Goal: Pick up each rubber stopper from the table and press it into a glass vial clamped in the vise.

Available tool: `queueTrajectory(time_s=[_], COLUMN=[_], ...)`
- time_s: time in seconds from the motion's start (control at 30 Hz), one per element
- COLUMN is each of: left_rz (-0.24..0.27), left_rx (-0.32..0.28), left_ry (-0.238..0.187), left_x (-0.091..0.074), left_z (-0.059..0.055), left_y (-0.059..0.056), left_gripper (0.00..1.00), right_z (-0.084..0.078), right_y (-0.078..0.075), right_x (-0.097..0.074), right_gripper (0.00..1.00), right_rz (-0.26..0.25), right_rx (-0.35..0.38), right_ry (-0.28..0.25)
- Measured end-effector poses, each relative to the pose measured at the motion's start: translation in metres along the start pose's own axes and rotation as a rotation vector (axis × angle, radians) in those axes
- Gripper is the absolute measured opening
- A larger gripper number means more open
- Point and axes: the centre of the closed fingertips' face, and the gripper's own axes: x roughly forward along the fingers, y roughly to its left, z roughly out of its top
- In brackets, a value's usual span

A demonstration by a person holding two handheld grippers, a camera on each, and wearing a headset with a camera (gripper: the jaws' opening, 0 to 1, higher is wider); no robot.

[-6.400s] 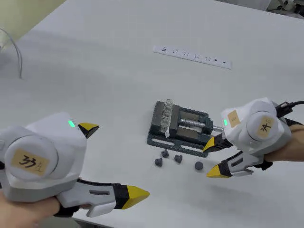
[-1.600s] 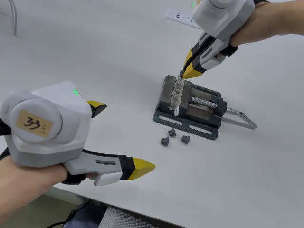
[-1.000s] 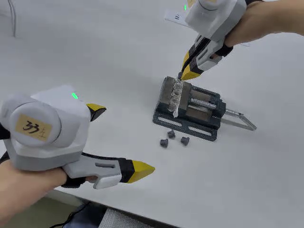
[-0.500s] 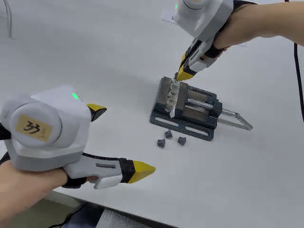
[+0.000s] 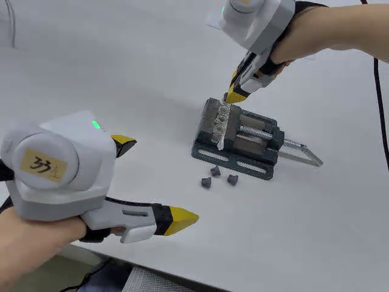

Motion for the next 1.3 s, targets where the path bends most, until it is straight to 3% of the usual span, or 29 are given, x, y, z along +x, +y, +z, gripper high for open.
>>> queueTrajectory(time_s=[0.5,0.63,0.83,0.9,1.3], left_rz=[0.003,0.006,0.014,0.013,0.012], left_rx=[-0.007,-0.012,-0.015,-0.018,-0.002], left_ry=[0.004,0.003,0.002,0.002,0.003], left_x=[0.0,-0.001,-0.004,-0.004,-0.003], left_z=[-0.001,-0.001,-0.003,-0.003,0.001], left_y=[0.001,0.001,0.006,0.008,0.011], left_gripper=[0.92,0.92,0.92,0.92,0.92], right_z=[0.0,0.003,-0.001,-0.001,0.0], right_y=[0.001,0.004,0.005,0.0,0.0], right_x=[-0.001,-0.001,-0.008,-0.006,-0.018], right_gripper=[0.08,0.25,0.17,0.15,0.1], right_rz=[0.014,0.014,0.028,0.032,0.036], right_rx=[-0.047,-0.072,-0.107,-0.096,-0.07], right_ry=[-0.008,-0.028,-0.019,-0.023,-0.062])
